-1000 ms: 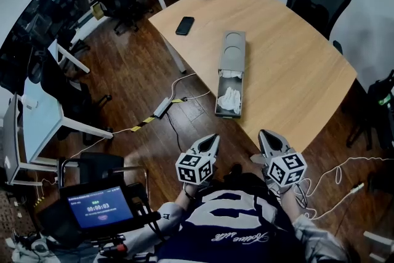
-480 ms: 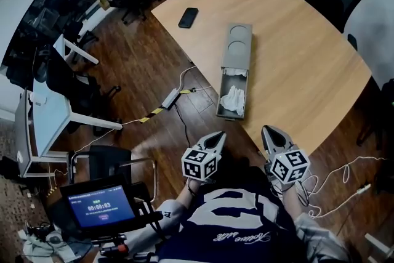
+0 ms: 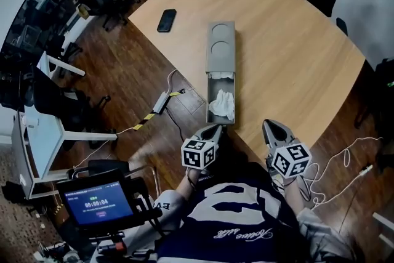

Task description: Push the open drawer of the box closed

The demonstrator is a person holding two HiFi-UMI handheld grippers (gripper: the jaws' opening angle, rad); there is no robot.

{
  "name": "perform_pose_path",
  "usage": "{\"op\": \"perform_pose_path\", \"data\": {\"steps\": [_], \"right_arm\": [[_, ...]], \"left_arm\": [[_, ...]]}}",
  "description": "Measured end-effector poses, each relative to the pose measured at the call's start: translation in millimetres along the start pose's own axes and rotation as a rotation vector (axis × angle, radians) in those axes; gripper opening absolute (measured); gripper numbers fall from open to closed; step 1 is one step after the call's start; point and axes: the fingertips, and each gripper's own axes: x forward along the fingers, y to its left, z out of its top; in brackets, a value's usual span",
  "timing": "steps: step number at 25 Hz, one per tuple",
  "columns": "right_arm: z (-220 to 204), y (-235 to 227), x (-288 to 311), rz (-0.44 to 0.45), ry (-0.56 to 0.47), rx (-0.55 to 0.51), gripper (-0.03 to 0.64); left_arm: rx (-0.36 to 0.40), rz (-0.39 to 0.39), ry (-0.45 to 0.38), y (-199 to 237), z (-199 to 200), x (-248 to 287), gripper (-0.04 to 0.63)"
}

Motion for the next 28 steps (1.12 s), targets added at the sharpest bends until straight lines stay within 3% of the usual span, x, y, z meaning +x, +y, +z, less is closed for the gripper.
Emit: {"op": "perform_pose_path", "data": {"steps": [6, 9, 11, 15, 17, 19, 21, 24, 26, 28], "right_arm": [[21, -6, 27, -0.012, -0.002, -0.007, -0.011], [30, -5, 50, -0.002, 0.005, -0.005, -0.011], [41, -5, 77, 0.004, 0.014, -0.003, -0.011], [54, -10, 110, 0.002, 0.025, 0.0, -0.011], [54, -12, 105, -0.008, 0.02, 0.004, -0.011], [54, -15, 99, -0.023, 0.011, 0.007, -0.011], [57, -17, 92, -0.04, 0.001, 0.01, -0.011], [61, -19, 80, -0.067, -0.019, 0.014, -0.011], [63, -22, 72, -0.083, -0.028, 0.02, -0.011], [60, -27, 68, -0.095, -0.024, 0.026, -0.011]], "left_arm": [[0.01, -0.097, 0.051, -6, 2, 5, -0.002], [0.007, -0.087, 0.053, 7, 13, 10, -0.002], [0.025, -0.087, 0.054, 27, 32, 19, -0.002], [0.08, -0.16, 0.088, 39, 46, 29, -0.002], [0.077, -0.163, 0.054, 33, 49, 28, -0.002], [0.066, -0.104, -0.011, 41, 68, 30, -0.002], [0.124, -0.061, -0.016, 49, 89, 35, -0.002], [0.292, -0.1, 0.011, 42, 110, 28, -0.002], [0.315, -0.152, 0.013, 31, 109, 19, -0.002], [0.281, -0.218, 0.022, 19, 93, 10, -0.002]]}}
